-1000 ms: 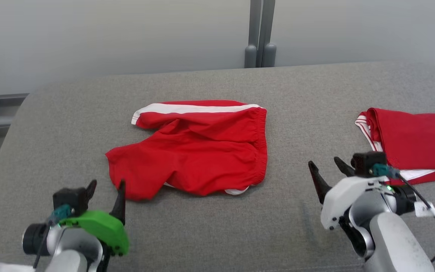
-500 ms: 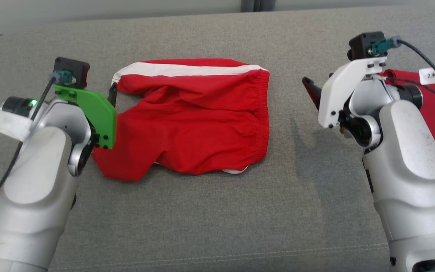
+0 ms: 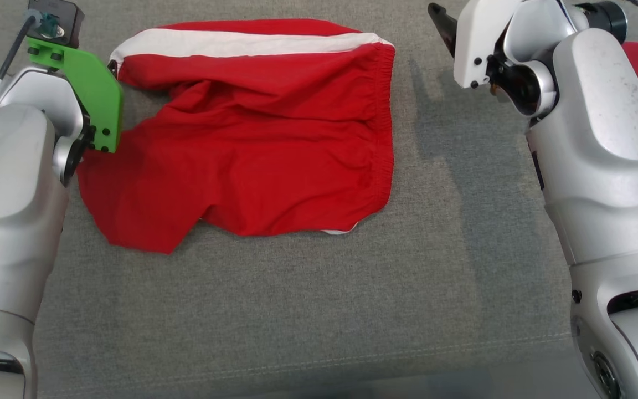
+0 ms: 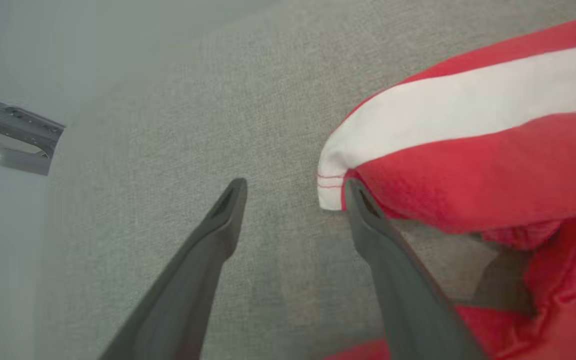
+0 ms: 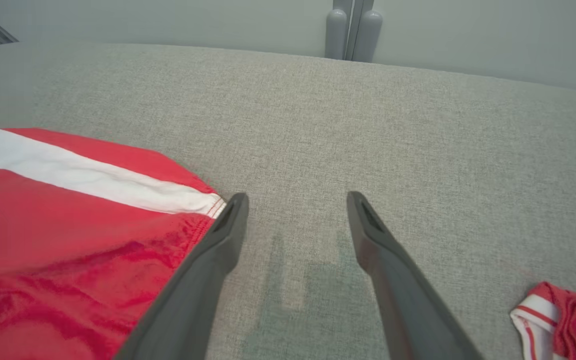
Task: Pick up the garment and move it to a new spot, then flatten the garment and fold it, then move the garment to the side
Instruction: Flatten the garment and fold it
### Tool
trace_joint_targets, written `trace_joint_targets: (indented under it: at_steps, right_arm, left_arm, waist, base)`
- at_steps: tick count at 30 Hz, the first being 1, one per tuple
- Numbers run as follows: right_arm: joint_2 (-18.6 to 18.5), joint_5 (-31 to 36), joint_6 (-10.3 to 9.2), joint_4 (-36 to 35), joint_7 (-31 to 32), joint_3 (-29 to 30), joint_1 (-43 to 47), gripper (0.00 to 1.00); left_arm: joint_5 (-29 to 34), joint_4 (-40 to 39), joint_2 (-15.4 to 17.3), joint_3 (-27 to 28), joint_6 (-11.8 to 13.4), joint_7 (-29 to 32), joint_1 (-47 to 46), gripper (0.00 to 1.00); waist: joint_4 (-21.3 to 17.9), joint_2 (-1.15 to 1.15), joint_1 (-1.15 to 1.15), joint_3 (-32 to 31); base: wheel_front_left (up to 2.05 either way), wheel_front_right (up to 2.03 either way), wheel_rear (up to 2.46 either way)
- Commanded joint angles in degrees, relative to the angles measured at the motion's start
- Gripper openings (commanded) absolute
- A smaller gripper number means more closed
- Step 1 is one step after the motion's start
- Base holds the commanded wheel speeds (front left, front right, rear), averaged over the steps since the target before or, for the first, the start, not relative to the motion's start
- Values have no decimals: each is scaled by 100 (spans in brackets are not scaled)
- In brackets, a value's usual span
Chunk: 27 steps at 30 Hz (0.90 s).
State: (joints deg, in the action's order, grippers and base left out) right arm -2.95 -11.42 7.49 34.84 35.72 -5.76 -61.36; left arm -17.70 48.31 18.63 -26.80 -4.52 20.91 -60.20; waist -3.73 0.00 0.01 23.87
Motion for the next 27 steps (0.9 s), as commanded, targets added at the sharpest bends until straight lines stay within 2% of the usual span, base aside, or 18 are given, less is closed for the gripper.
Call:
trace_joint_targets:
  at_steps: [1,5,9,16,23,27]
  right_arm:
    - [3,46,-1,96,-44,-74,-131,100]
    - [0,-49,-1,295,-110,-215,-366,100]
    - [1,-86,-1,460,-208,-325,-500,100]
    - [-25,-95,-1,646,-311,-354,-587,100]
    - [-206,54,-1,800,-371,-240,-503,100]
    - [-212,79,-1,757,-478,-98,-523,100]
  left_arm:
    - [-33,85,-32,-13,-34,-21,-142,100]
    - [-151,345,-115,-46,-129,-10,-302,100]
    - [-202,531,-159,-97,-176,-87,-402,84]
    - [-316,741,-207,-29,-192,-286,-599,86]
    - [-321,982,-57,-100,-167,-50,-726,86]
    - [-407,896,-32,-34,-139,-173,-771,86]
  waist:
    - [-13,0,-1,316]
    - [60,0,-1,444]
    - [87,0,-1,479]
    - [103,0,-1,480]
    - [136,0,-1,270]
    - [109,0,-1,126]
  base:
    - [0,0,0]
    - [0,0,0]
    - [0,0,0]
    - [0,0,0]
    - [0,0,0]
    - [0,0,0]
